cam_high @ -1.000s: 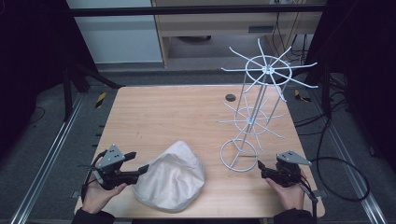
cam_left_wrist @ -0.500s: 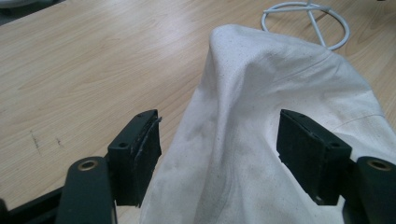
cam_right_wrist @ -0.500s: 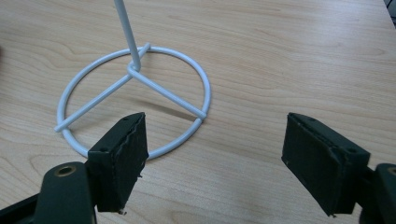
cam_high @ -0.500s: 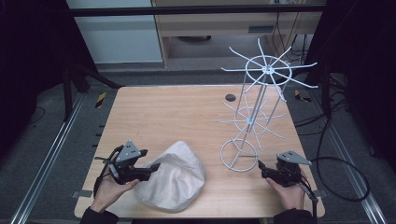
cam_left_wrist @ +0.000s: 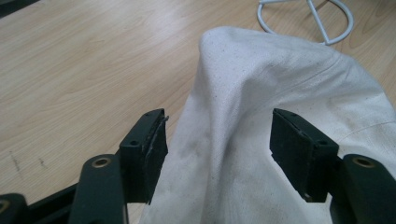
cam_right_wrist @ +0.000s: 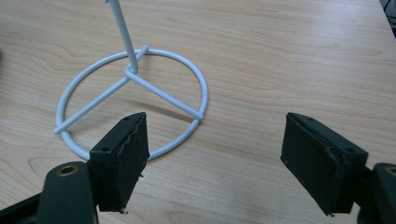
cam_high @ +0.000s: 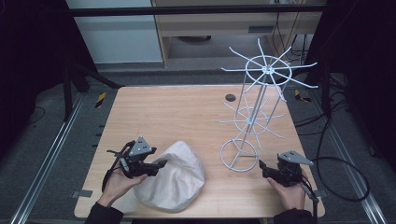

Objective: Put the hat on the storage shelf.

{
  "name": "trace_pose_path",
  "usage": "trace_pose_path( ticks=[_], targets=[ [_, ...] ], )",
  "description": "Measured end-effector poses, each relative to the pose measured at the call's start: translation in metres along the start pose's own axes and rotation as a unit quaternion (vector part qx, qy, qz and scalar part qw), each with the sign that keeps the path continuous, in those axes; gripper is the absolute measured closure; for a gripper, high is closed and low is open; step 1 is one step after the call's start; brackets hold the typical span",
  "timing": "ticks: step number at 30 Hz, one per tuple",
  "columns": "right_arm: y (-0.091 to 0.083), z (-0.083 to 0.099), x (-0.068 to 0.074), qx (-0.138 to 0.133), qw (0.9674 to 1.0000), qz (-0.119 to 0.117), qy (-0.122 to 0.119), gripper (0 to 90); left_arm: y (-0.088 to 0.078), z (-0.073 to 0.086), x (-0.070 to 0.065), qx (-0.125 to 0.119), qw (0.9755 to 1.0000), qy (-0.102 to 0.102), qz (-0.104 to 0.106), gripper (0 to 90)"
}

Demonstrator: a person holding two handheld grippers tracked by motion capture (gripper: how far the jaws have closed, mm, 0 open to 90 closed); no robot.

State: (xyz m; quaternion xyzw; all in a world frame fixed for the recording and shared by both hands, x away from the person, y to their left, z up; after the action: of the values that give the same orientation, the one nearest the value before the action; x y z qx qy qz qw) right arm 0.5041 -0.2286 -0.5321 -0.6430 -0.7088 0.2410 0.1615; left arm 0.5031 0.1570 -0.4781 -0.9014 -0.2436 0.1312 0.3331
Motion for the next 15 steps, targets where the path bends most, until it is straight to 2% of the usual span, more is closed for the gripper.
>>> trace_pose_path(
  ticks=[9, 15],
  targets=[
    [0.001, 0.001, 0.000, 0.001, 1.0000, 0.001, -0.005, 23.6, 0.013, 0.004, 0.003, 0.020, 0.9998, 0.003, 0.007, 44.1],
    [0.002, 0.002, 0.001, 0.006, 1.0000, -0.001, -0.003, 23.8, 0.022, 0.009, 0.003, 0.036, 0.9993, -0.004, 0.013, 50.0]
  ],
)
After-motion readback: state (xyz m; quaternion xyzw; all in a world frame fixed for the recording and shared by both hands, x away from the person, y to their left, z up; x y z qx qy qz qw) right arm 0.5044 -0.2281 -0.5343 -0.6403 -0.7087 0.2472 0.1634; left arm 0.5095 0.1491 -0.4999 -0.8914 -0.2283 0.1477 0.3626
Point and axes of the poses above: each handheld gripper's, and its own axes: y roughly forward along the jaws, z roughly out of its underside, x roughly to its left, the point moved 10 cm from there along y, roughly forward along the jaws, and after that the axes turned 12 degrees about z, right-handed, at the moved point
